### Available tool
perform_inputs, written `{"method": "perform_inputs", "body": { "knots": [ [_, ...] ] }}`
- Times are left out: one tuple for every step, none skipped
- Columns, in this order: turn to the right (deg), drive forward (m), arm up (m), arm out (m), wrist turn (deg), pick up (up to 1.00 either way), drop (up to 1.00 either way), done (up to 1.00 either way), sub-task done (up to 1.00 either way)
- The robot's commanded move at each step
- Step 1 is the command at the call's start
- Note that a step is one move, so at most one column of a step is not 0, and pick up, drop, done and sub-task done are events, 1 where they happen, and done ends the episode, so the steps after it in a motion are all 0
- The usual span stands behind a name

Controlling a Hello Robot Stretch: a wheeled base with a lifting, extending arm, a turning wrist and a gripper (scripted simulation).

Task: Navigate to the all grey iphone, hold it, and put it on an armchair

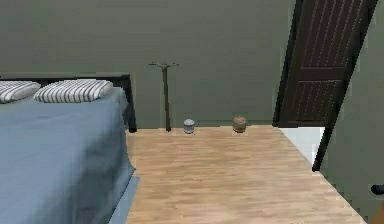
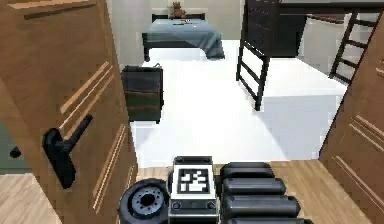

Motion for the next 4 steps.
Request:
{"method": "perform_inputs", "body": {
  "knots": [
    [0.0,0.45,0.00,0.00,0.0,0.00,0.00,0.00,0.00],
    [30.0,0.00,0.00,0.00,0.0,0.00,0.00,0.00,0.00],
    [0.0,1.00,0.00,0.00,0.0,0.00,0.00,0.00,0.00],
    [0.0,0.85,0.00,0.00,0.0,0.00,0.00,0.00,0.00]
  ]
}}
